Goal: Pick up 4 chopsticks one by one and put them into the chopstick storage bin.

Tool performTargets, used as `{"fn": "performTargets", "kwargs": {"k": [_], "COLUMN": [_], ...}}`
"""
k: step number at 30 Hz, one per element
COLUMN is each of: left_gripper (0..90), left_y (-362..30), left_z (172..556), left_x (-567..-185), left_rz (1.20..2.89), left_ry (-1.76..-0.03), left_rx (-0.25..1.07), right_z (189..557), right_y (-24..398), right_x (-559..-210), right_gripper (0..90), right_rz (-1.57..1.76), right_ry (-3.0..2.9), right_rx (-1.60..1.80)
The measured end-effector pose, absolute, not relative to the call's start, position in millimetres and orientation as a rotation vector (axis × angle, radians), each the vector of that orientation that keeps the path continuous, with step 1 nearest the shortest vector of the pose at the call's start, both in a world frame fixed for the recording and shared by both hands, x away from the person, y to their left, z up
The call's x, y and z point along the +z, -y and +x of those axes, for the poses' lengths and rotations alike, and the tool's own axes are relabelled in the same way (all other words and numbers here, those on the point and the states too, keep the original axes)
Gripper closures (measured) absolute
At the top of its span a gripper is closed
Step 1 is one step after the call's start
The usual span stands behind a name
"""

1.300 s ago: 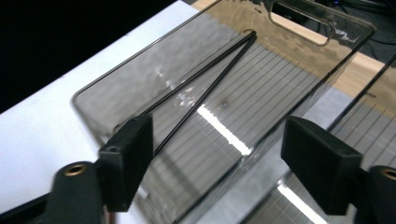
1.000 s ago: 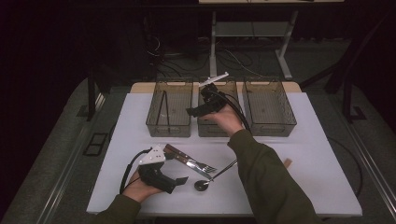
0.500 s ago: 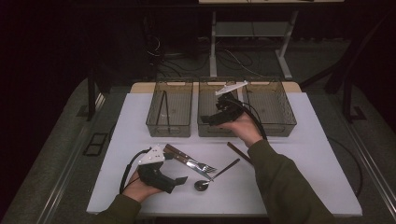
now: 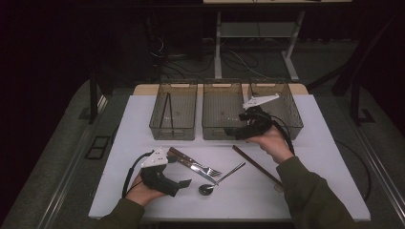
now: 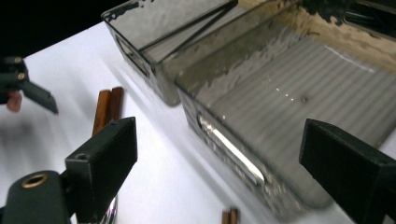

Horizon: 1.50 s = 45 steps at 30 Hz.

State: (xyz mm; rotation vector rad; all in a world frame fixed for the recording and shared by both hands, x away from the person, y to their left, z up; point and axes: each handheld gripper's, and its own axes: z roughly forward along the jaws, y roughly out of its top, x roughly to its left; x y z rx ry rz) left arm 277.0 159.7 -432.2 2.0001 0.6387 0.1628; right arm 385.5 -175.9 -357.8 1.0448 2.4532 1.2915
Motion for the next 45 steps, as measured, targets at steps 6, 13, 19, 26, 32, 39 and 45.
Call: {"fn": "performTargets", "kwargs": {"k": [6, 13, 19, 26, 32, 39, 45], "left_gripper": [0.0, 0.0, 0.0, 0.0, 0.0, 0.0, 0.0], "left_y": [-158.6, -157.6, -158.3, -158.2, -158.7, -158.8, -158.7], "left_z": [276.7, 276.8, 276.1, 276.2, 276.2, 276.0, 275.8], "left_x": [-432.4, -433.5, -432.7, -432.7, -432.3, -432.2, -432.2], "left_rz": [2.007, 2.011, 2.009, 2.009, 2.008, 2.007, 2.009], "left_ry": [-0.635, -0.638, -0.634, -0.634, -0.640, -0.639, -0.636], "left_rx": [0.169, 0.170, 0.173, 0.172, 0.178, 0.177, 0.183], "right_z": [369.7, 351.9, 340.3, 325.8, 315.2, 302.7, 291.2], "right_y": [200.7, 223.4, 237.4, 253.4, 268.6, 282.7, 292.8], "right_x": [-366.5, -375.6, -380.5, -383.7, -389.3, -395.3, -400.5], "right_gripper": [11.4, 11.6, 11.6, 11.6, 11.7, 11.6, 16.7], "right_rz": [1.087, 1.105, 1.125, 1.140, 1.144, 1.167, 1.169], "right_ry": [-2.438, -2.434, -2.426, -2.419, -2.410, -2.399, -2.405], "right_rx": [1.292, 1.298, 1.286, 1.287, 1.291, 1.279, 1.270]}}
